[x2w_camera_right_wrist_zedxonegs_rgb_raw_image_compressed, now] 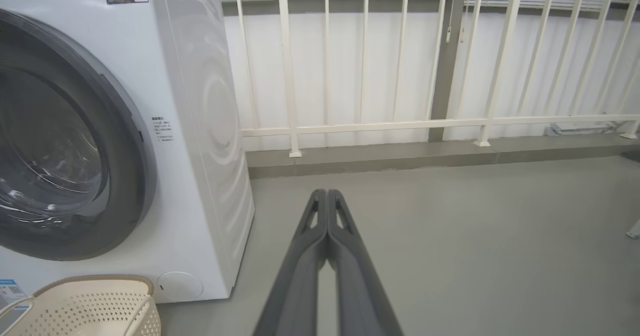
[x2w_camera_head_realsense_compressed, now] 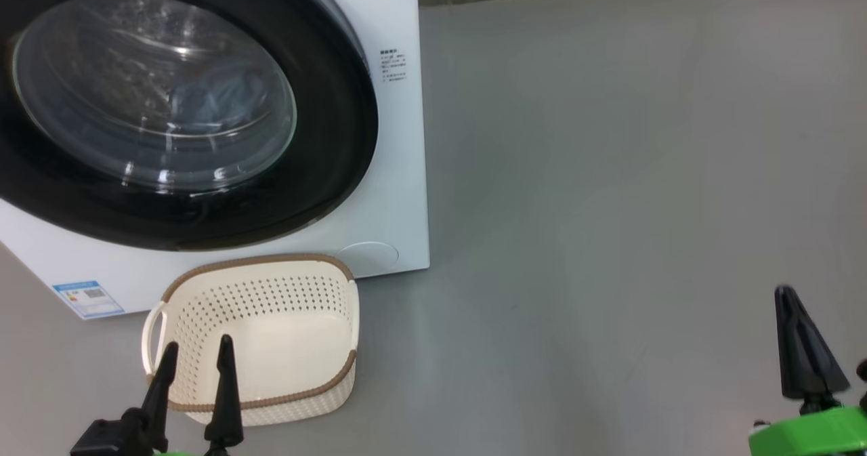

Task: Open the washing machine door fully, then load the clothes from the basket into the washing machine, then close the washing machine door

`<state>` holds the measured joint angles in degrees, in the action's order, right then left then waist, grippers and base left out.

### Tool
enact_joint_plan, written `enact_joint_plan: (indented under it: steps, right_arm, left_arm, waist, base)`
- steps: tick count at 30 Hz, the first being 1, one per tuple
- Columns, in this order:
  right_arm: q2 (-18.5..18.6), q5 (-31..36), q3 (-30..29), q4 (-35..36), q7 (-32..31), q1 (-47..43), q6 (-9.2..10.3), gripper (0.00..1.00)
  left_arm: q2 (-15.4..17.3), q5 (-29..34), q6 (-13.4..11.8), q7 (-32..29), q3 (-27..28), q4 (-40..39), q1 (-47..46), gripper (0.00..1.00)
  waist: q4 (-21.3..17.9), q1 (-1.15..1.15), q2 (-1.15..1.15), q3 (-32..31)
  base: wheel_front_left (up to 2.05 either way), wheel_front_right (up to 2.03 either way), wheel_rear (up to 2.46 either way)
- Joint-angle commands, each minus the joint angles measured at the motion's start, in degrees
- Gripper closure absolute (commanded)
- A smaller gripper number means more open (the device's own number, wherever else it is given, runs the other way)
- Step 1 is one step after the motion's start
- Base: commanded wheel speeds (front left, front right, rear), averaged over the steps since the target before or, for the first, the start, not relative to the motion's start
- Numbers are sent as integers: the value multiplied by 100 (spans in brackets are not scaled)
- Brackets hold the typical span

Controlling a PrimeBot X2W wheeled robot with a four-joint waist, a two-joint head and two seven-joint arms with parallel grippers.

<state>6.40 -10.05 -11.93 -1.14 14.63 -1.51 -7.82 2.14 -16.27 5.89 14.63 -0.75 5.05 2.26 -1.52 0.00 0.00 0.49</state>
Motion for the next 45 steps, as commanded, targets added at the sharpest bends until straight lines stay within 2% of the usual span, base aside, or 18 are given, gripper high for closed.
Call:
enact_joint_plan:
  steps: [1, 13, 45]
  right_arm:
    - [36, 85, 87, 155, -27, 18, 33, 0]
    - [-169, 347, 112, 129, -8, -175, 33, 0]
    - [-226, 456, 114, 104, 18, -194, 33, 0]
  left_arm:
    - [74, 24, 32, 37, 215, -123, -84, 0]
    - [74, 49, 59, 37, 226, -37, -10, 0]
    - [74, 111, -40, 37, 172, 213, -20, 0]
  waist:
    - [-21, 0, 0, -39]
    - [-18, 0, 0, -159]
    - [83, 0, 0, -178]
  base:
    - [0, 0, 0]
    - [0, 0, 0]
    - [0, 0, 0]
